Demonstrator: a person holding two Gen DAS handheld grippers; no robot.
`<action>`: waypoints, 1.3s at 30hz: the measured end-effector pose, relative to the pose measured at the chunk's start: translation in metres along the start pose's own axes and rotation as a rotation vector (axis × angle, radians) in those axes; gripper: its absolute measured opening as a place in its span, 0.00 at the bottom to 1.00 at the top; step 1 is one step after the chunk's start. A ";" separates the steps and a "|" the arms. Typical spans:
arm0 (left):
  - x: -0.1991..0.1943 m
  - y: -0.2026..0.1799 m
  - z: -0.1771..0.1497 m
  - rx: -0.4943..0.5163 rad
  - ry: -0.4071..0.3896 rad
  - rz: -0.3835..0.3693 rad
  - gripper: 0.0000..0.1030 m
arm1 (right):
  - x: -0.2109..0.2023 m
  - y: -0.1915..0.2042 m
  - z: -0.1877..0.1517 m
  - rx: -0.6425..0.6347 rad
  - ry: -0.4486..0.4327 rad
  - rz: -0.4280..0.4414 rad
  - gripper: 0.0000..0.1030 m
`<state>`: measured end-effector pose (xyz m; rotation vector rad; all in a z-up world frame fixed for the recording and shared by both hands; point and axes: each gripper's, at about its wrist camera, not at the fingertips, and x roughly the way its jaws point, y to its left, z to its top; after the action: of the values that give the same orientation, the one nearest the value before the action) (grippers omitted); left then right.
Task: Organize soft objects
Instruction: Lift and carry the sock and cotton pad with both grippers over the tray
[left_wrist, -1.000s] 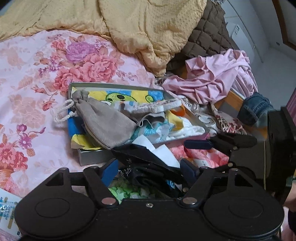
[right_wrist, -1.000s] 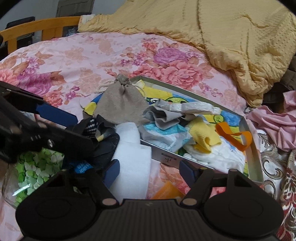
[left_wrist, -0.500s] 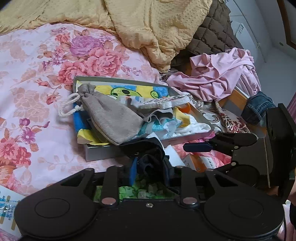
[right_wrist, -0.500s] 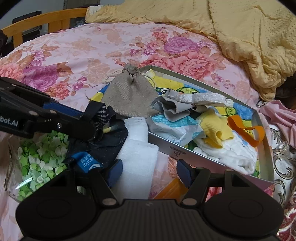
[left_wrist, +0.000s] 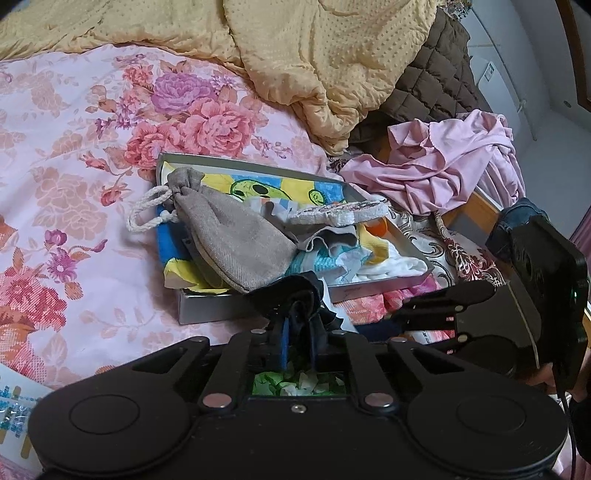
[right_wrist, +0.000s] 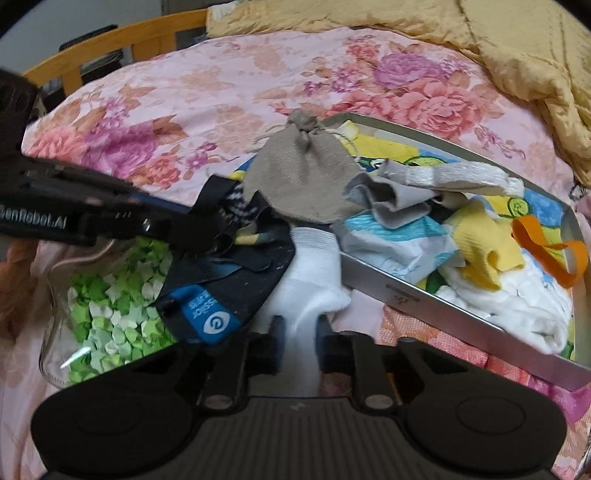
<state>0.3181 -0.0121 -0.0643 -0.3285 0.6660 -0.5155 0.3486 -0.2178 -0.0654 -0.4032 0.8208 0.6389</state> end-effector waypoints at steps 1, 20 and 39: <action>0.000 0.000 0.000 0.000 -0.003 -0.001 0.08 | 0.001 0.003 0.000 -0.013 -0.001 -0.013 0.07; -0.032 -0.012 0.020 -0.006 -0.153 0.021 0.04 | -0.048 0.035 0.024 -0.112 -0.251 -0.327 0.04; -0.017 -0.010 0.065 -0.003 -0.326 0.082 0.04 | -0.052 -0.024 0.059 0.238 -0.473 -0.356 0.05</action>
<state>0.3461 -0.0027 -0.0029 -0.3770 0.3628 -0.3717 0.3699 -0.2217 0.0141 -0.1612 0.3524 0.2794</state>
